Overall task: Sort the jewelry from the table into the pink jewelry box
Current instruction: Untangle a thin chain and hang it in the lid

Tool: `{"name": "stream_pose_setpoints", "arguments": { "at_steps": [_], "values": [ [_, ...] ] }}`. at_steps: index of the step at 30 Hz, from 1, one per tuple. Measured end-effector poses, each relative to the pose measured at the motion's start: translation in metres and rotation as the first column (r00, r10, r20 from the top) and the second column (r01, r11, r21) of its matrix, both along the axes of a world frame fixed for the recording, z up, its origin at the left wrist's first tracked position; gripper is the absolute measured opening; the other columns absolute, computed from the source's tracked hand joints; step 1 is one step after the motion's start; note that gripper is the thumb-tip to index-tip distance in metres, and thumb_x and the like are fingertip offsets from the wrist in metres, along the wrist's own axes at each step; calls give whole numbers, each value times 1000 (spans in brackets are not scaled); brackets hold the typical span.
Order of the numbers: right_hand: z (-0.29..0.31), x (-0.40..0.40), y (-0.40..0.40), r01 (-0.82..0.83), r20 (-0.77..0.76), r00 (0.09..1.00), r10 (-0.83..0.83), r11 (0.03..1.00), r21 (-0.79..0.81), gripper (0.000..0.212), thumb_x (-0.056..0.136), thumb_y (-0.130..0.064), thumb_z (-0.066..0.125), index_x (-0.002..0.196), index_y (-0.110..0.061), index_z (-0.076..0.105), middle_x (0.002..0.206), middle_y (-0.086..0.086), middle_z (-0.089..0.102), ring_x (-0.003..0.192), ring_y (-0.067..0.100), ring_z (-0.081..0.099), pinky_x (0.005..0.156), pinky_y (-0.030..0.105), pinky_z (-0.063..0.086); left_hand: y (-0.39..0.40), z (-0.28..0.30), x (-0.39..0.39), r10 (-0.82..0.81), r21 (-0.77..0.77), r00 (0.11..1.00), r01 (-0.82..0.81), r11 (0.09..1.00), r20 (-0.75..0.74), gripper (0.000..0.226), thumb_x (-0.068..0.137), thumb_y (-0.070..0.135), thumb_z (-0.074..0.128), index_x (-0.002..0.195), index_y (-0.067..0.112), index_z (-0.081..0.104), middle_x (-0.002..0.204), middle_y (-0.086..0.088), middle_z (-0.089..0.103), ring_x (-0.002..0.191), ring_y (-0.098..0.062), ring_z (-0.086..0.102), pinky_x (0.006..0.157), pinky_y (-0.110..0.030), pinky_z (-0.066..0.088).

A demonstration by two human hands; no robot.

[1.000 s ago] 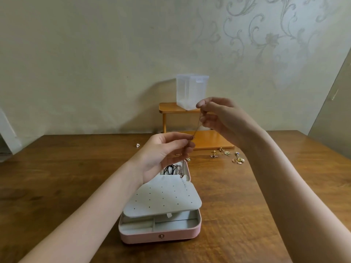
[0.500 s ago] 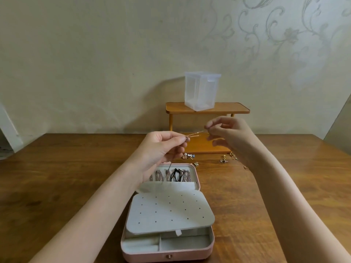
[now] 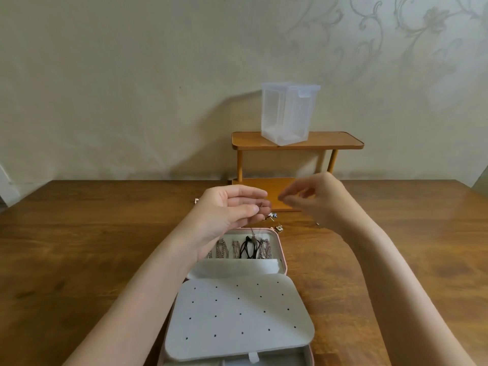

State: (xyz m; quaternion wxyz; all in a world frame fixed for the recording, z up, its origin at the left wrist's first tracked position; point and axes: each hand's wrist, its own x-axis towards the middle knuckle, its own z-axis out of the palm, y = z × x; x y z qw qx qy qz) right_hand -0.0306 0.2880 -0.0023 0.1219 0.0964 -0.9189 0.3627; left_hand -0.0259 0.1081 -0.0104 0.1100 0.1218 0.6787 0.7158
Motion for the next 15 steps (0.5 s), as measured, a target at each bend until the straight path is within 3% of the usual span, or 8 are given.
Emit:
{"name": "stream_pose_setpoints", "arguments": {
  "at_steps": [2,4,10,15],
  "values": [
    [4,2,-5,-87,-124,990,65,981,-176,9,83,-12,66,80,-16,74,69,-7,64,59,-2,53,55,9,41,1,1,-3,27,1,999,-27,1000,-23,22,85,-10,56,98,6,66,92,-11,73,82,-15,71,69,-19,56],
    [7,2,-9,-163,-164,978,128,961,-225,8,81,-11,68,82,-16,74,71,-8,66,60,-1,54,56,11,42,1,2,-4,48,12,998,-47,999,-44,20,84,-9,57,95,5,66,88,-12,73,81,-17,71,70,-21,57],
    [6,1,-16,-236,-182,962,203,955,-182,8,77,-11,73,80,-18,74,78,-5,68,70,10,62,65,19,51,-1,7,-2,157,55,981,-151,987,-115,13,83,-3,62,92,6,66,81,-11,73,76,-17,71,68,-22,57],
    [4,4,-22,-175,-246,959,140,976,-130,3,76,-18,73,79,-20,73,76,-10,66,71,7,61,64,15,50,3,6,0,248,71,958,-241,968,-141,11,82,-1,64,86,9,66,73,-7,73,70,-13,71,63,-19,55]
  ]
}}
